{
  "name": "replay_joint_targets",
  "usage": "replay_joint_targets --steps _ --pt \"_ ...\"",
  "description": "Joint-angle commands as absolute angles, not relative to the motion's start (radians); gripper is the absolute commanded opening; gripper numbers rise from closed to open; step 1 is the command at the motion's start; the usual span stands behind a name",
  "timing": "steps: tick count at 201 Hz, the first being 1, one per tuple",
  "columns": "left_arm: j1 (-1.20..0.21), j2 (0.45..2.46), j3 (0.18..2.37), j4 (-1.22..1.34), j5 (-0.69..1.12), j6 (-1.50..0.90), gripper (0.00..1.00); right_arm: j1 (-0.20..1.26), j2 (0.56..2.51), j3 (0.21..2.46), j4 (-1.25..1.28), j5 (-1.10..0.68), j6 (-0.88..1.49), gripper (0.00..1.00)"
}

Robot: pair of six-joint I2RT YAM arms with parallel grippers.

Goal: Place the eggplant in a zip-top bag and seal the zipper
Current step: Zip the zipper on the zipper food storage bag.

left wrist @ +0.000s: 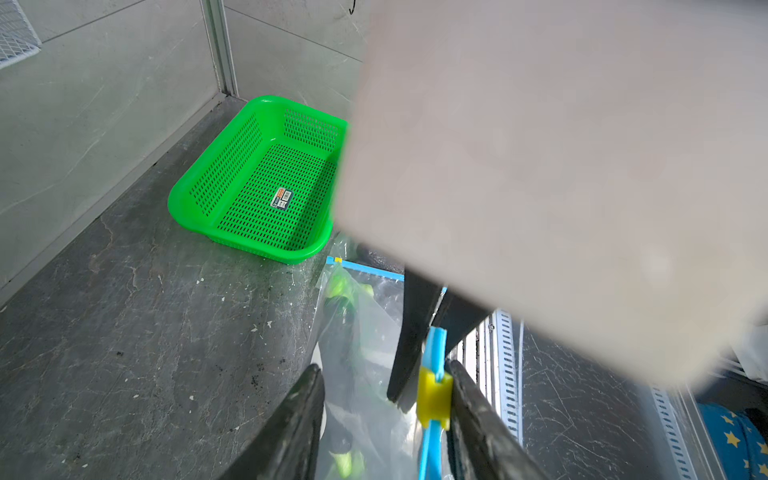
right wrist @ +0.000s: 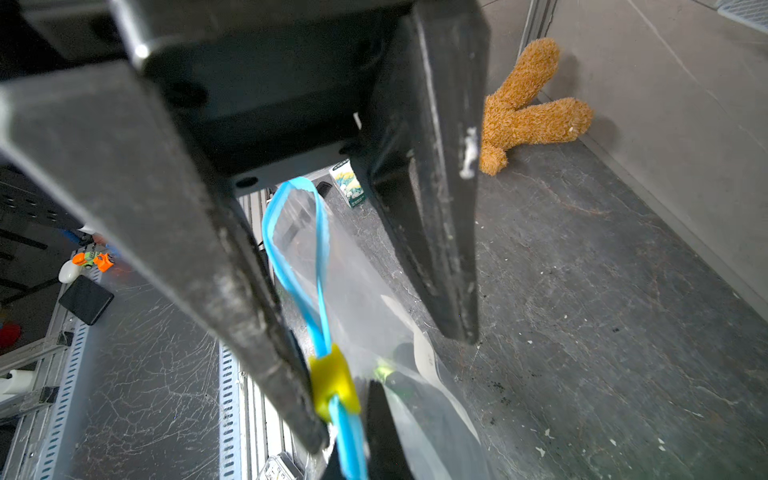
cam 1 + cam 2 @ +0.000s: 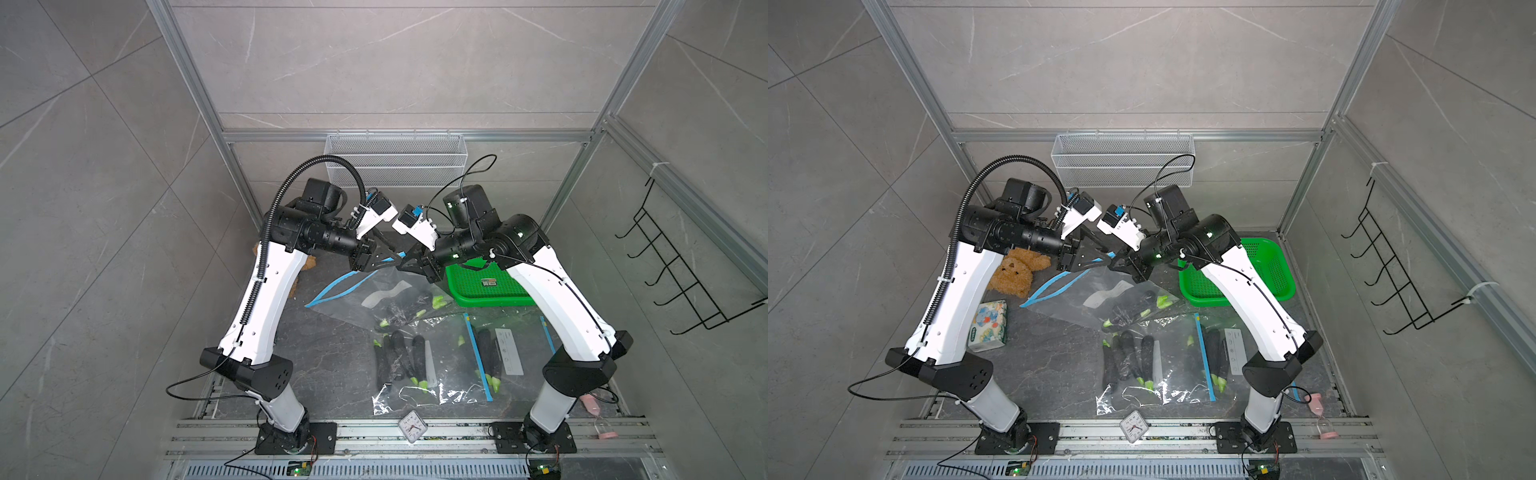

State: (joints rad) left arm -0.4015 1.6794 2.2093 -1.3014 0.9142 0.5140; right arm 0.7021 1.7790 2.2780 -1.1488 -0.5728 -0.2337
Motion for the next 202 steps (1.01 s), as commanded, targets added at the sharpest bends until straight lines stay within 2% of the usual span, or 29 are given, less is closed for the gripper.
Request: replay_joint_targets --steps 1,33,49,151,202 --pt "-0.402 1.644 2.217 -1.298 0.92 0.528 0.44 0.707 1.788 2.305 -1.154 -0.584 -0.251 0.0" --pt "-0.402 1.646 2.219 -1.298 0.923 0.526 0.36 0.707 1.79 2.302 -1.16 -0.58 -0.254 0.0" --pt "-0.402 1.646 2.223 -1.298 0.923 0.528 0.28 0.707 1.792 2.301 -1.161 -0.578 -0.254 0.0" --pt "-0.402 1.641 2.226 -1.299 0.931 0.528 0.3 0.707 1.8 2.304 -1.16 -0.578 -0.253 0.0" --pt "-0.402 1.625 2.214 -1.308 0.93 0.538 0.13 0.706 1.802 2.306 -1.161 -0.565 -0.257 0.0"
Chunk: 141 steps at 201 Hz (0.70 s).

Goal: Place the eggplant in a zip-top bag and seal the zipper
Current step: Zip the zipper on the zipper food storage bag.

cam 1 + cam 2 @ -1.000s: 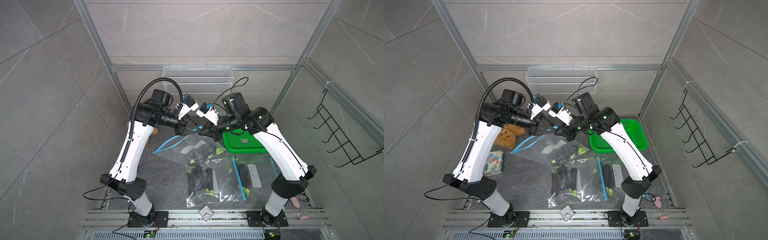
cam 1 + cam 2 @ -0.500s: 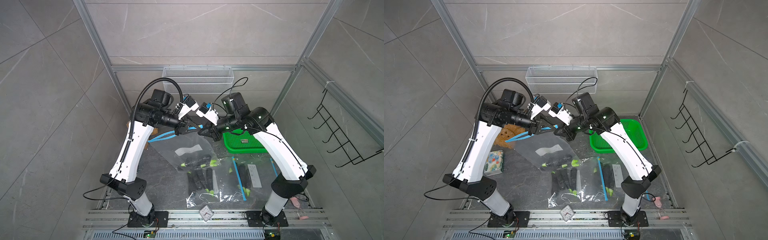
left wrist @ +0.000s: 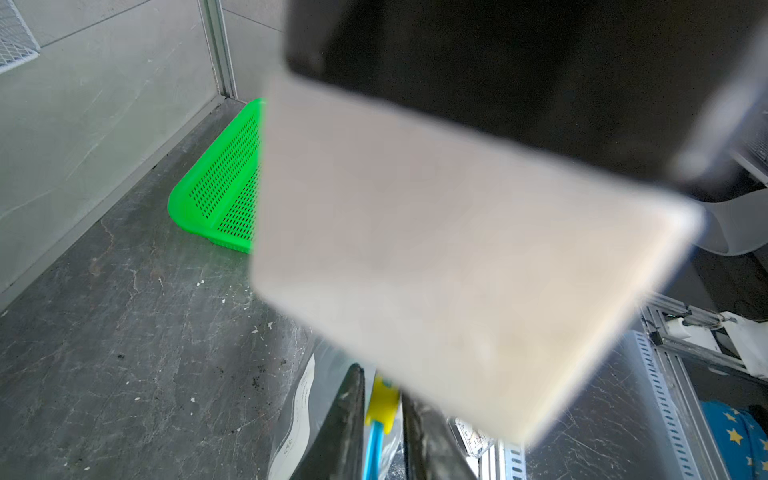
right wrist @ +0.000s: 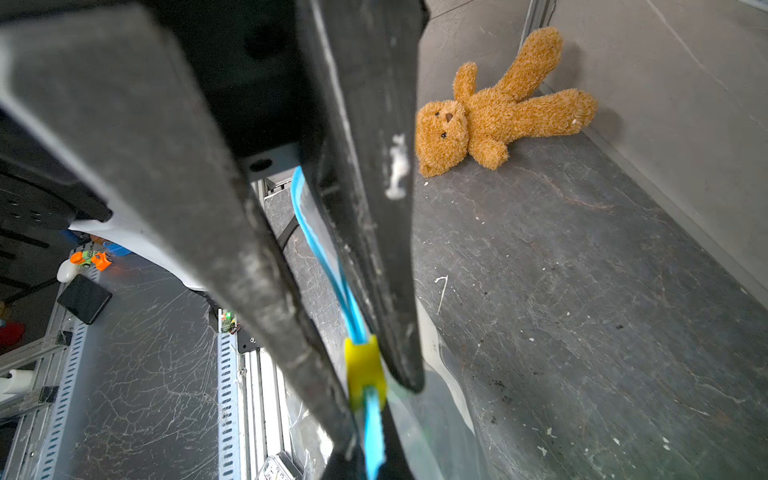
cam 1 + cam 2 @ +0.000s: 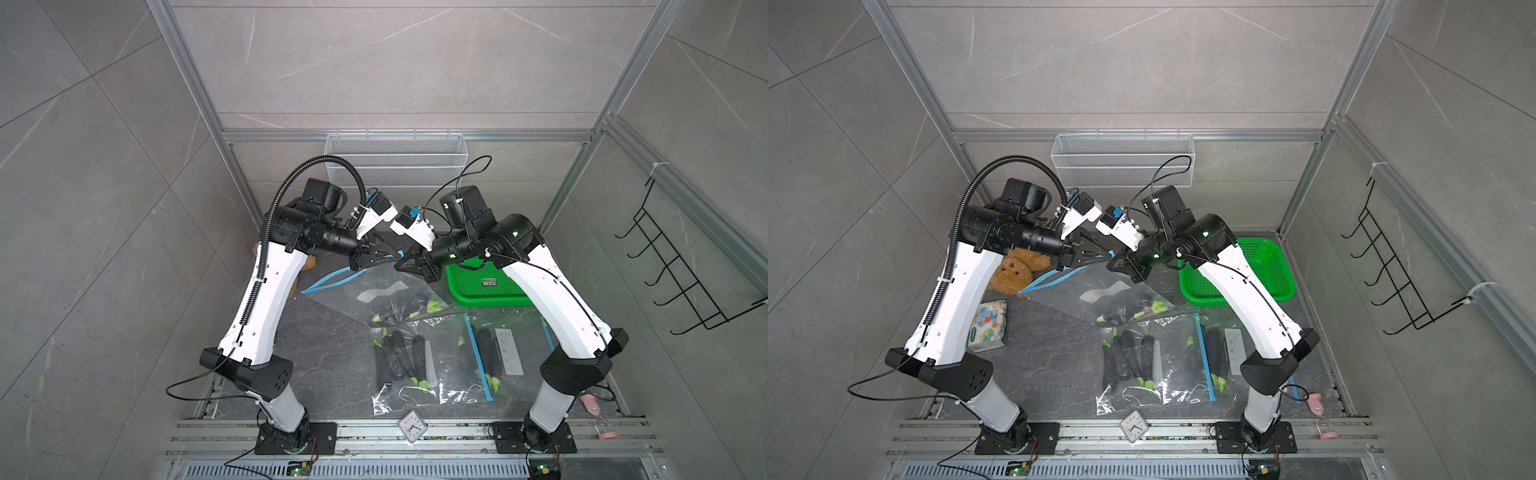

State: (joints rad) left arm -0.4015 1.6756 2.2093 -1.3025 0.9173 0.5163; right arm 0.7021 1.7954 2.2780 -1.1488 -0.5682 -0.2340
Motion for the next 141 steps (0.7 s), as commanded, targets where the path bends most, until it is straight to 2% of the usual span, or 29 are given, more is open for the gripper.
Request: replay_joint_targets --steps 1,31,141 --pt "-0.402 1.624 2.214 -1.308 0.93 0.537 0.13 0.706 1.801 2.305 -1.161 -0.565 -0.257 0.0" --pt "-0.402 1.601 2.199 -1.315 0.922 0.545 0.08 0.697 1.807 2.303 -1.161 -0.563 -0.261 0.0" --pt "-0.402 1.532 2.11 -1.336 0.869 0.551 0.06 0.632 1.752 2.249 -1.158 -0.615 -0.267 0.0"
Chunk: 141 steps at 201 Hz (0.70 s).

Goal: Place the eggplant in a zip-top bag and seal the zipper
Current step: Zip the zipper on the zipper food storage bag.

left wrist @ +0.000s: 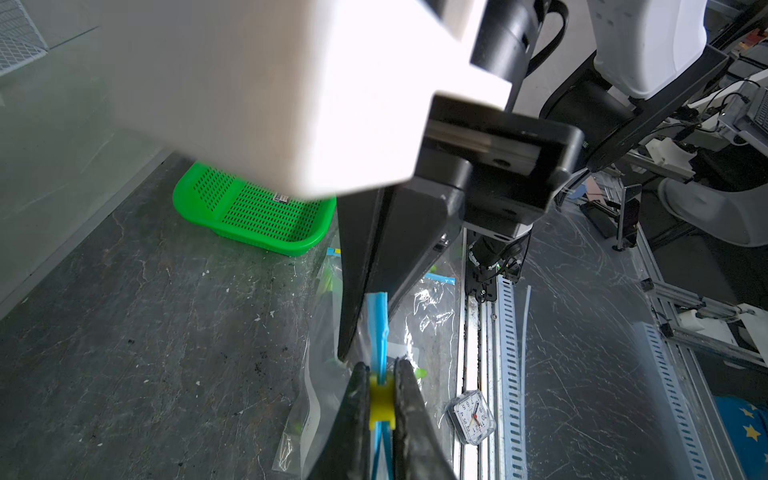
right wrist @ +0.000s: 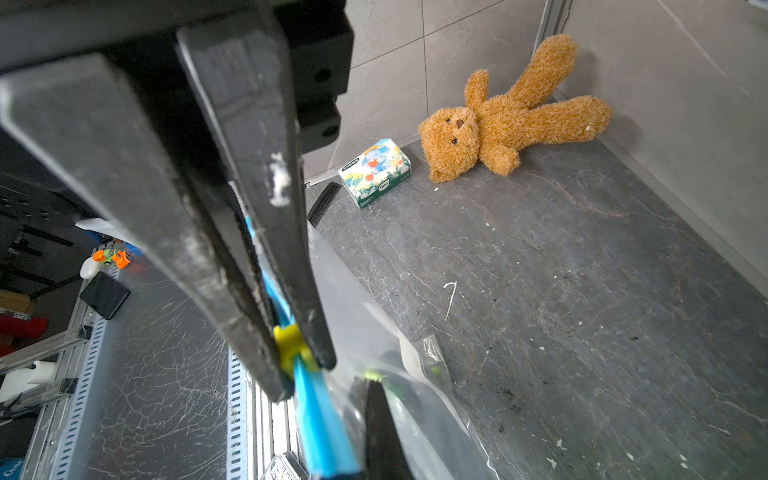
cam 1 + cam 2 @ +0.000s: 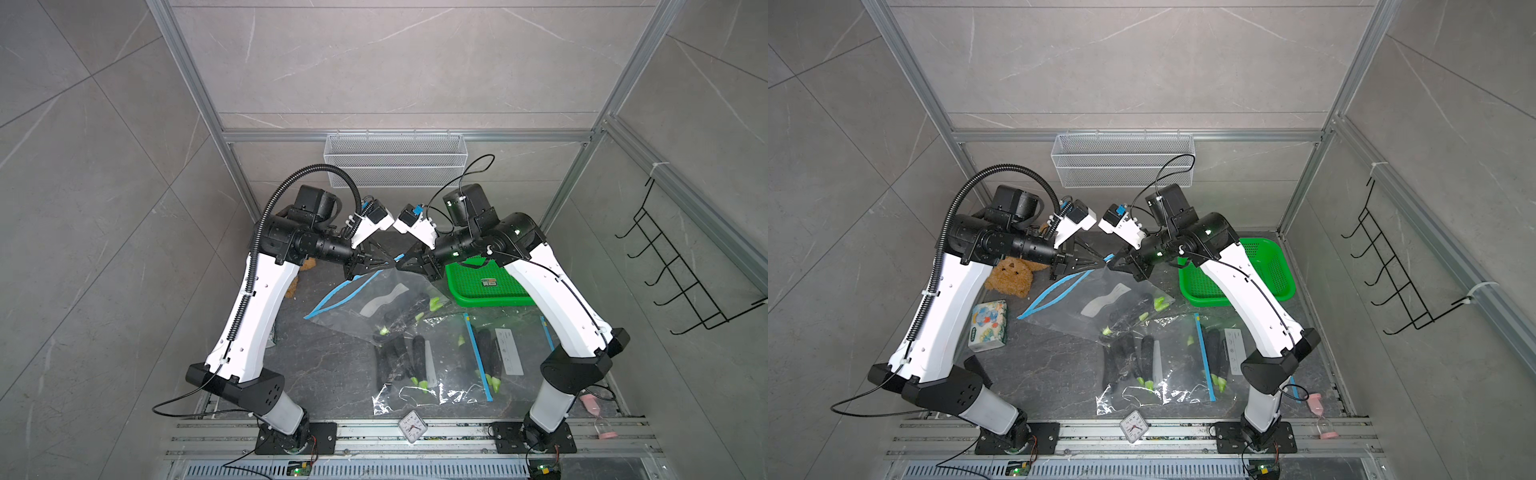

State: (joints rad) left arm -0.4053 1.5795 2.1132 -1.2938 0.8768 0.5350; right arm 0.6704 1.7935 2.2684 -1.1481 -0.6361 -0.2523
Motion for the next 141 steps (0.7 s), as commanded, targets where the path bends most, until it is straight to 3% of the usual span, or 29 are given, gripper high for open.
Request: replay_joint_targets --steps 1,141 --pt "-0.402 1.532 2.109 -1.336 0.868 0.551 0.06 0.632 1.751 2.249 -1.158 -0.614 -0.267 0.0" --pt "-0.402 1.496 2.089 -1.372 0.775 0.537 0.04 0.402 1.588 2.018 -1.06 -0.603 -0.221 0.0"
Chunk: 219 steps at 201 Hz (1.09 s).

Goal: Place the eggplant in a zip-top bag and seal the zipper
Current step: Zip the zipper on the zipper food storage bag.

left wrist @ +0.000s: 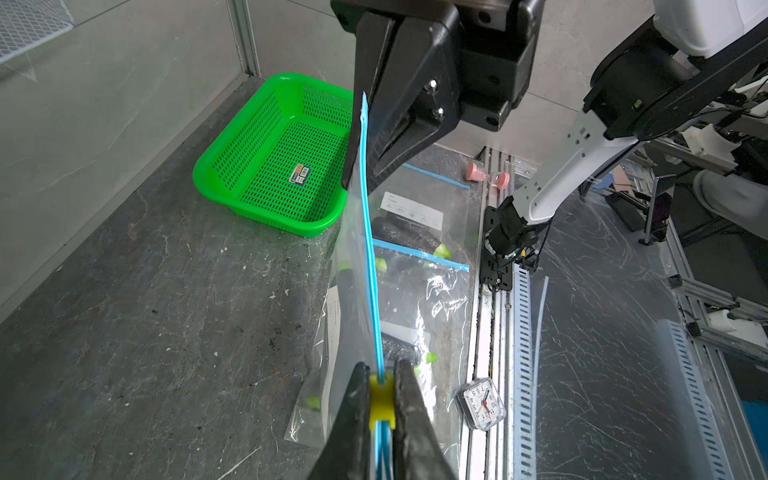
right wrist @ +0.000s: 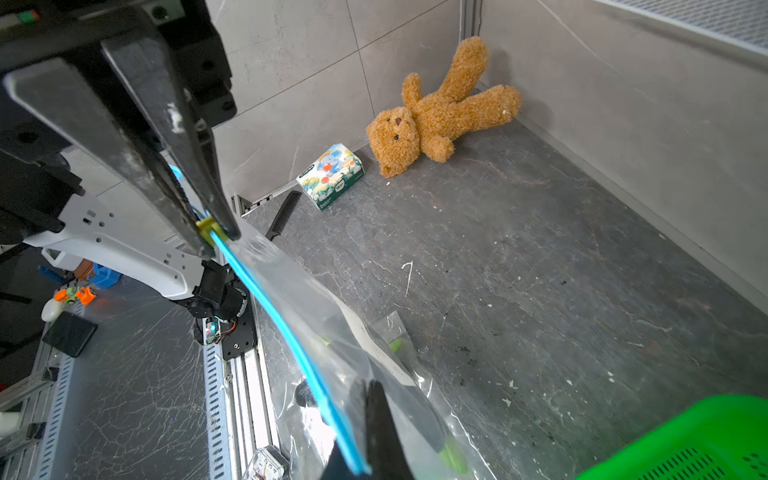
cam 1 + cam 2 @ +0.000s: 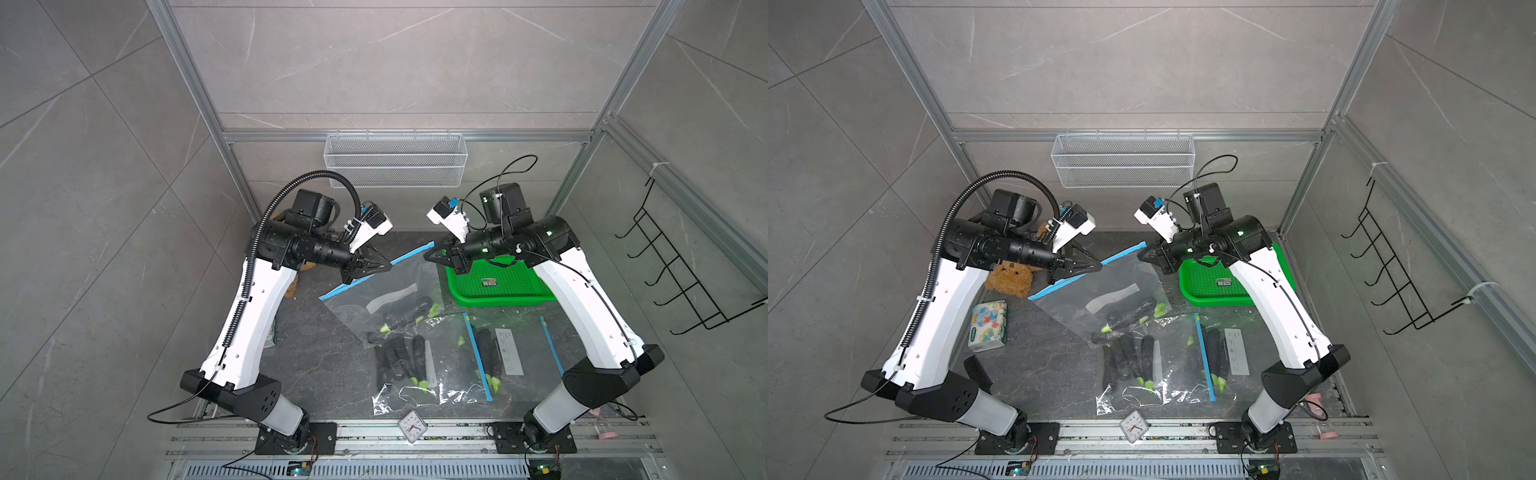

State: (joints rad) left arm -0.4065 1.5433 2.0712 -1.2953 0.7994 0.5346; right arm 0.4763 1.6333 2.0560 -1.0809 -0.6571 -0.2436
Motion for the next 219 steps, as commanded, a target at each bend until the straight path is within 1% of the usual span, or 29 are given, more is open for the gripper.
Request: replay_joint_targets --steps 1,36,128,180,204,219 --pt "-0.402 1.496 2.089 -1.372 0.775 0.537 0.04 0.399 1.587 2.016 -1.06 -0.604 -0.221 0.0" --pt "-0.402 1.491 2.095 -1.395 0.752 0.537 0.04 0.317 1.54 1.94 -1.021 -0.643 -0.206 0.0" --pt "-0.4 1.458 2.075 -1.419 0.671 0.513 0.02 0.181 1.468 1.832 -0.963 -0.619 -0.17 0.0" --pt "-0.399 1.44 2.034 -1.362 0.603 0.457 0.0 0.166 1.46 1.823 -0.971 -0.615 -0.168 0.0" --pt "-0.385 1.434 1.998 -1.261 0.512 0.379 0.0 0.172 1.455 1.794 -0.957 -0.653 -0.151 0.0" --pt "-0.365 1.431 1.979 -1.194 0.469 0.335 0.0 0.207 1.447 1.76 -0.929 -0.652 -0.132 0.0"
